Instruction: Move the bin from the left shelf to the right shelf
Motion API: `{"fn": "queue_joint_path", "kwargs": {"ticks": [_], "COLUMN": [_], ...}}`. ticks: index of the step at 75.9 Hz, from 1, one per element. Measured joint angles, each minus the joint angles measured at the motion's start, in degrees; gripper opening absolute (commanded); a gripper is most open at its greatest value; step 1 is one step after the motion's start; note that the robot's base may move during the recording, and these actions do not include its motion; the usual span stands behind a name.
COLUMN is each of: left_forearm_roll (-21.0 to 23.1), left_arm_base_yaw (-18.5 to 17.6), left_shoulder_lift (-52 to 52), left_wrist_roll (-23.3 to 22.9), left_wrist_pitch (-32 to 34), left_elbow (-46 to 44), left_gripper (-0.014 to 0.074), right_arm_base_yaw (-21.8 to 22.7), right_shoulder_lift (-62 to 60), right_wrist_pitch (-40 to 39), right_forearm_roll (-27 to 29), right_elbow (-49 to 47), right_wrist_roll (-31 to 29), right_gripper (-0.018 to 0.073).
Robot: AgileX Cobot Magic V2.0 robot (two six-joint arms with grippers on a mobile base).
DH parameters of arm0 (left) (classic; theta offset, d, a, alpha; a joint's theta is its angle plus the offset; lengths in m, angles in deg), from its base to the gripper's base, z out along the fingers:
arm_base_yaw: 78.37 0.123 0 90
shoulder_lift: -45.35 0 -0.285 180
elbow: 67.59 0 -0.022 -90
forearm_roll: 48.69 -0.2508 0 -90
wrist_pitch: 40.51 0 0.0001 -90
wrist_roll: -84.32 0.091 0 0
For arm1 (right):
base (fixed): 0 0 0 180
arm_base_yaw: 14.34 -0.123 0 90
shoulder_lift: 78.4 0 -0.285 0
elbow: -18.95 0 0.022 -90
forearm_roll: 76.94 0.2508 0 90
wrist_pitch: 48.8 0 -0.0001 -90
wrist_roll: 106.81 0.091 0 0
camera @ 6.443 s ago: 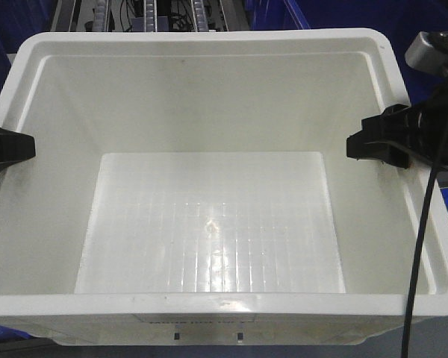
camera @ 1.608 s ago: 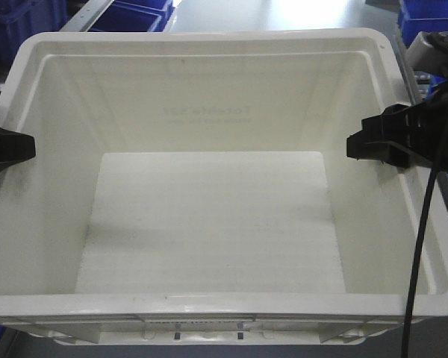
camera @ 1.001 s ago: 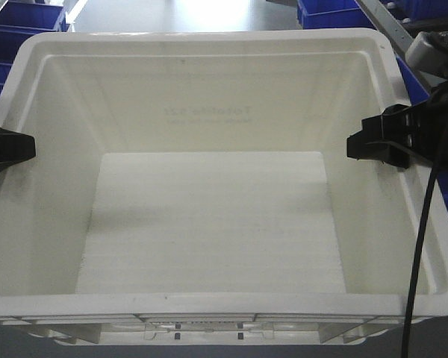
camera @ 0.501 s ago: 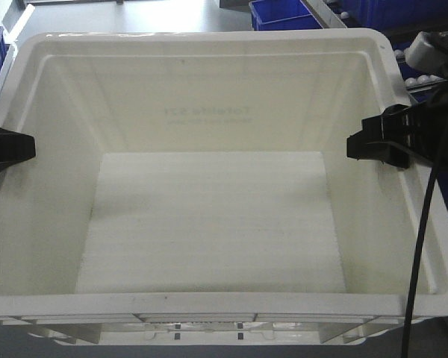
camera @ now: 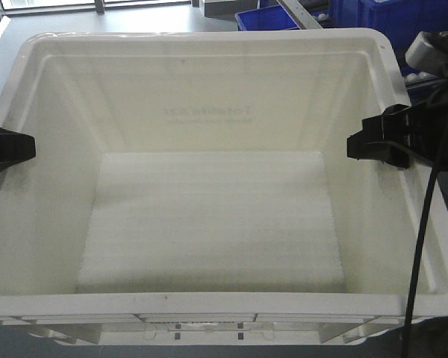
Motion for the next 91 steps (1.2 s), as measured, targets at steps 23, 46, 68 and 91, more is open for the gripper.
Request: {"fn": "queue_joint_path", "kwargs": {"ticks": [23, 46, 68, 91], "left_forearm_roll": [0.0, 0.0, 0.0, 0.0], "left_arm_base_yaw": [0.0, 0.0, 0.0, 0.0], "left_shoulder_lift": [0.0, 0.0, 0.0, 0.0], "left_wrist_roll": [0.0, 0.0, 0.0, 0.0], "left_wrist_pitch": [0.0, 0.0, -0.05, -0.05], "left_elbow": [0.0, 0.0, 0.0, 0.0], "left_gripper": [-0.0006, -0.0006, -0.0006, -0.0006], "right_arm_base_yaw": [0.0, 0.0, 0.0, 0.0], "right_shoulder_lift": [0.0, 0.0, 0.0, 0.0], "right_wrist_pitch": [0.0, 0.0, 0.0, 0.0], "right_forearm_roll": [-0.05, -0.05, -0.05, -0.05], "right_elbow": [0.0, 0.0, 0.0, 0.0], "right_wrist_roll": [0.0, -0.05, -0.05, -0.05], "right_gripper": [-0.0006, -0.0006, -0.0006, -0.0006]}}
